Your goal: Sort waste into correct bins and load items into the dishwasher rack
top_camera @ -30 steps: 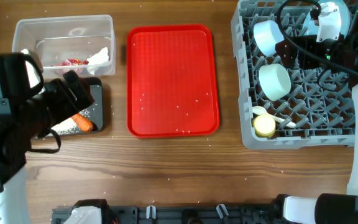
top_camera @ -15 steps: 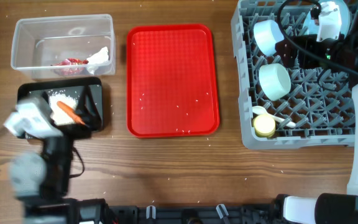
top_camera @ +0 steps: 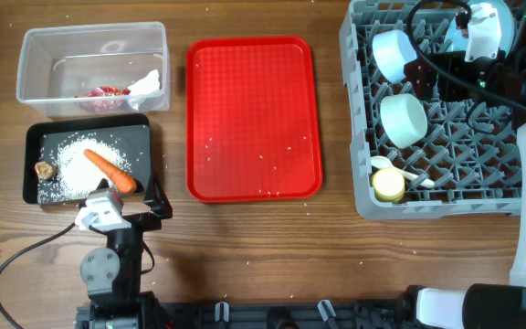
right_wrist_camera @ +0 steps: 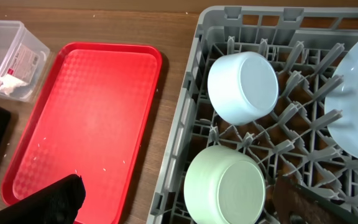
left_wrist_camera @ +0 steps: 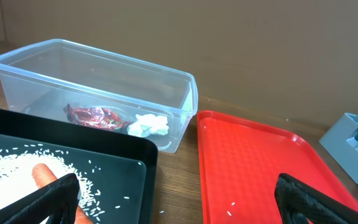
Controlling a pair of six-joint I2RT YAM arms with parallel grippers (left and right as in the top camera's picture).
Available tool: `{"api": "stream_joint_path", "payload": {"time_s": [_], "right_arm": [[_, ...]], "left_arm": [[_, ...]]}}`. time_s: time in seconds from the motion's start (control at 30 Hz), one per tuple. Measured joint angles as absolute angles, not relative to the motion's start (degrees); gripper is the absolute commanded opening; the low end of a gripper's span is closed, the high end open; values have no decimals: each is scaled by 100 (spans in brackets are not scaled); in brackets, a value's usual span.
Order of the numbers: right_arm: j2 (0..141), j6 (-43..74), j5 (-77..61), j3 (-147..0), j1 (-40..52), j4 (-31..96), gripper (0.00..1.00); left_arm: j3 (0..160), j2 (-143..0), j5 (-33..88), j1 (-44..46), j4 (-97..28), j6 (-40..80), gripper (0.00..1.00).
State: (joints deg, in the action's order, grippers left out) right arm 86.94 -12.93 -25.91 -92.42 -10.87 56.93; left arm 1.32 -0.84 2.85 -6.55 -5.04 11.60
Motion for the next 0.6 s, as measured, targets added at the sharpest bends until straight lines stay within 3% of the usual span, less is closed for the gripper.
{"api": "stream_joint_path", "payload": {"time_s": [0.47, 0.6], "right_arm": [[8700, -1299, -2484, -9240, -1087, 5551, 100], [8440, -1304, -2228, -8663, -622, 3656, 100]], "left_arm": [[132, -84, 285, -655, -502, 1162, 100], [123, -84, 285, -655, -493, 1162, 100]]}}
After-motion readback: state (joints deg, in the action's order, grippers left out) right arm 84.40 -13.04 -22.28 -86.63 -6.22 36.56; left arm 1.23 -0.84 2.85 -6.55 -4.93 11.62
